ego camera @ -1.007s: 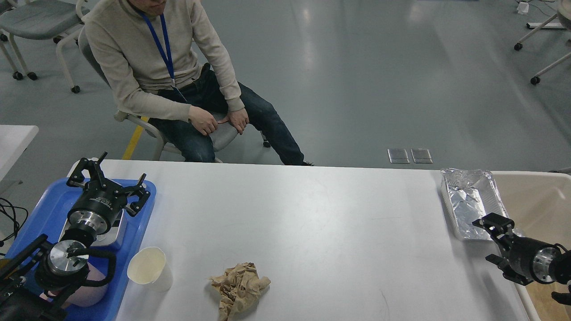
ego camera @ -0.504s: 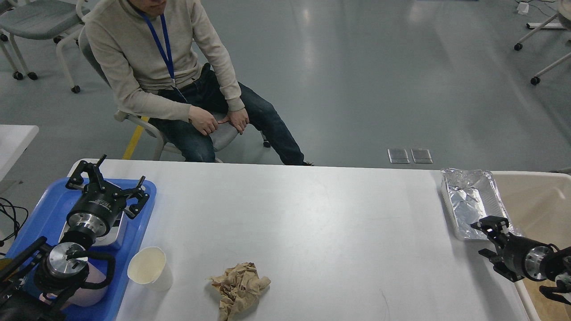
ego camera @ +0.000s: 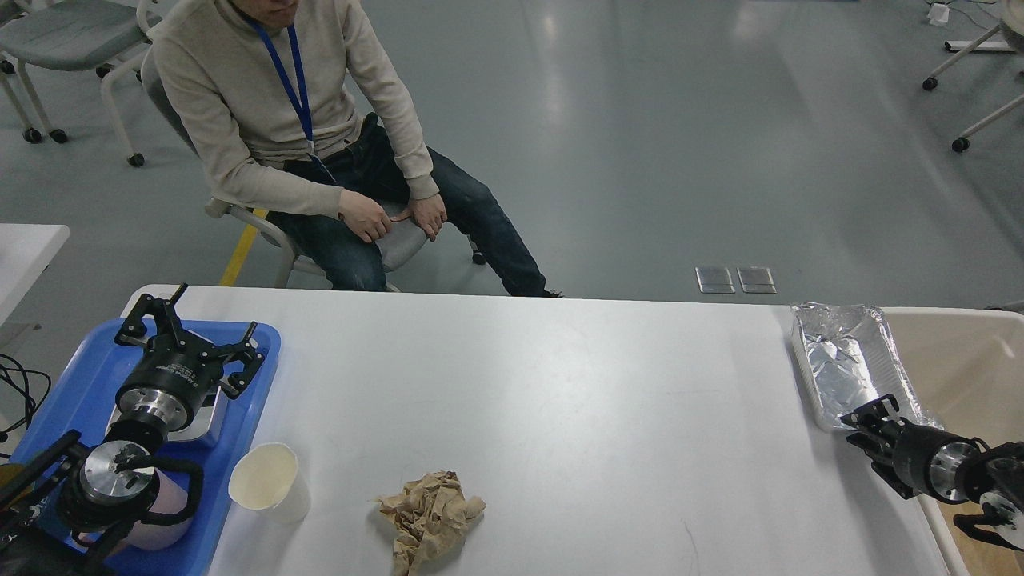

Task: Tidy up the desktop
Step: 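Lift the foil tray out of the cardboard box with the right gripper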

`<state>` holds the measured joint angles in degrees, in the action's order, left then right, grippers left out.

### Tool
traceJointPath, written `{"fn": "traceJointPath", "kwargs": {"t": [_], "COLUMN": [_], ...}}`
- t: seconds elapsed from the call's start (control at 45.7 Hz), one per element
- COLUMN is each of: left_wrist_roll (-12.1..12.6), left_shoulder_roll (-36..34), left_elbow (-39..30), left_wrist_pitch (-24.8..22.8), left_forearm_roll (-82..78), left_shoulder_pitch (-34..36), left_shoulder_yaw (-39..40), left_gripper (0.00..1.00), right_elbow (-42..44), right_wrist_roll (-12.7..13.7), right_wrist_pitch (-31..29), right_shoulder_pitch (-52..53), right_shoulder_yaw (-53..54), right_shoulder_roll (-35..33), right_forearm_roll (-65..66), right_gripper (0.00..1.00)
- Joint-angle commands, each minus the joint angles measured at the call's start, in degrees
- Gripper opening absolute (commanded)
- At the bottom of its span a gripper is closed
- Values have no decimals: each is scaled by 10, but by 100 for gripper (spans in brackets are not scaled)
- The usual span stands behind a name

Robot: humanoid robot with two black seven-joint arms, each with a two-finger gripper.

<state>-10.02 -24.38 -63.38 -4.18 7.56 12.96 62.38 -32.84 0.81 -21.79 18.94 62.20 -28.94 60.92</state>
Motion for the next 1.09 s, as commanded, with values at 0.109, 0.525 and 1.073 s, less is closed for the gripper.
{"fn": "traceJointPath", "kwargs": {"t": [0.109,0.525,1.073], "left_wrist_roll": [0,1,1], "left_shoulder_roll": [0,0,0], "left_elbow": [0,0,-1], "left_wrist_pitch": [0,-2,-2], "left_forearm_roll": [0,0,0], "left_shoulder_pitch": [0,-2,-2], "left_shoulder_yaw": [0,0,0], "left_gripper": [96,96,96], "right_elbow": [-7,-114,-371], "right_wrist_roll": [-42,-56,-54], "right_wrist_pitch": [-1,-14,-14], "right_shoulder_pitch": [0,2,1], "right_shoulder_yaw": [-27,-117,-154], "right_shoulder_roll": [-17,-105,-338], "right_forearm_roll": [0,1,58], "right_gripper": [0,0,0]}}
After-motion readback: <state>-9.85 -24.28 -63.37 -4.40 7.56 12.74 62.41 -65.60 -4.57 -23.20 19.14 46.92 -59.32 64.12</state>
